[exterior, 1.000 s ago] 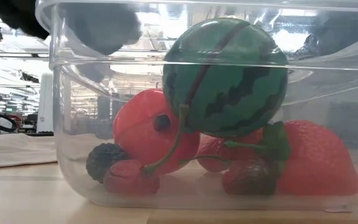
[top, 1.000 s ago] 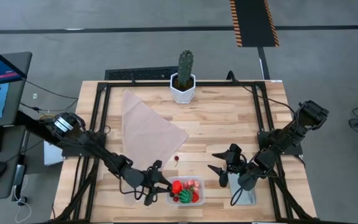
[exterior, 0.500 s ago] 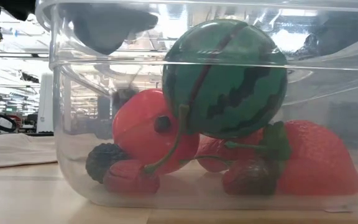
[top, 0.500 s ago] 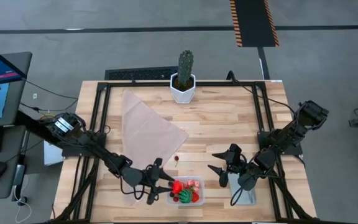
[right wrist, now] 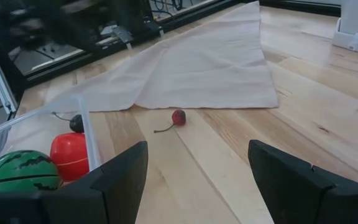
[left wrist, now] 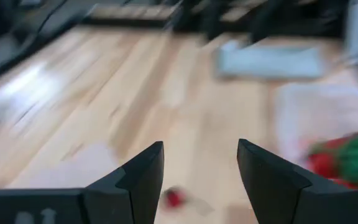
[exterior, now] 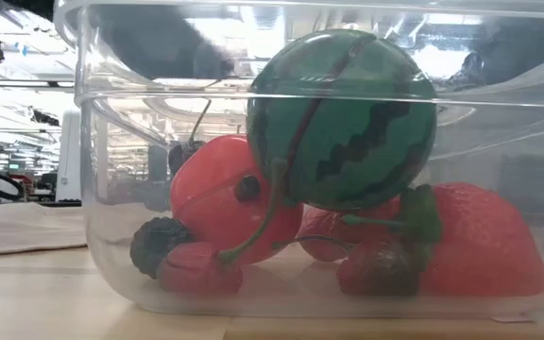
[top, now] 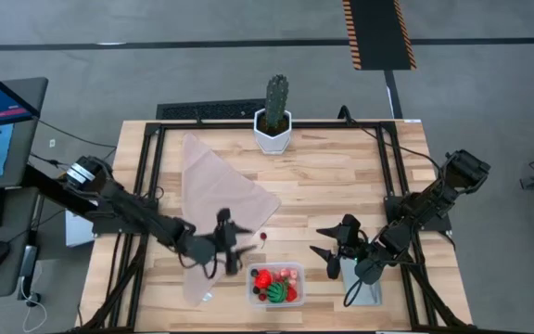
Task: Pick and placing Produce into tupperware
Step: Put the red cherry into the transparent bin
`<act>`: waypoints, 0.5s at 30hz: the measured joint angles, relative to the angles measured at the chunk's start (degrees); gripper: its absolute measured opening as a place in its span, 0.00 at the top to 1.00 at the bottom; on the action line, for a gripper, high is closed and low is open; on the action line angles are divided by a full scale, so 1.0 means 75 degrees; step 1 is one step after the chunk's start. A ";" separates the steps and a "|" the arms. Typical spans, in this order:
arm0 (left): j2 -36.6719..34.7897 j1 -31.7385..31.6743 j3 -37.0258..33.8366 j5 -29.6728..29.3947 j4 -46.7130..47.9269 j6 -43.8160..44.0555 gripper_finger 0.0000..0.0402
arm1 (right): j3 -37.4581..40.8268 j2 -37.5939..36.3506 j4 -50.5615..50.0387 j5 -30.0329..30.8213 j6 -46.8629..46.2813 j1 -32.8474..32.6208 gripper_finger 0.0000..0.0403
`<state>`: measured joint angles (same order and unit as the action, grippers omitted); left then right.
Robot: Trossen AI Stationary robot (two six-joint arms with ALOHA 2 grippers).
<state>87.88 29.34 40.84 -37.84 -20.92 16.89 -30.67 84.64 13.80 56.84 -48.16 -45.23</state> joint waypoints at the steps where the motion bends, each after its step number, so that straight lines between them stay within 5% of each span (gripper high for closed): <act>1: -0.0064 -0.0205 0.0000 0.0015 0.0417 0.0279 0.52 | 0.0002 0.0000 -0.0012 0.0000 0.0003 0.0000 0.25; 9: -0.0030 -0.1852 0.0000 0.2108 0.1276 0.0670 0.52 | 0.0011 -0.0625 -0.0738 0.0156 0.0126 0.0281 0.25; 15: -0.0030 -0.2273 -0.0094 0.2480 0.0446 0.0479 0.52 | 0.0008 -0.2572 -0.1327 0.0098 0.1973 -0.0452 0.25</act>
<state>87.66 12.29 40.14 -19.24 -17.57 20.49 -30.61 65.35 3.85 57.57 -33.36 -48.63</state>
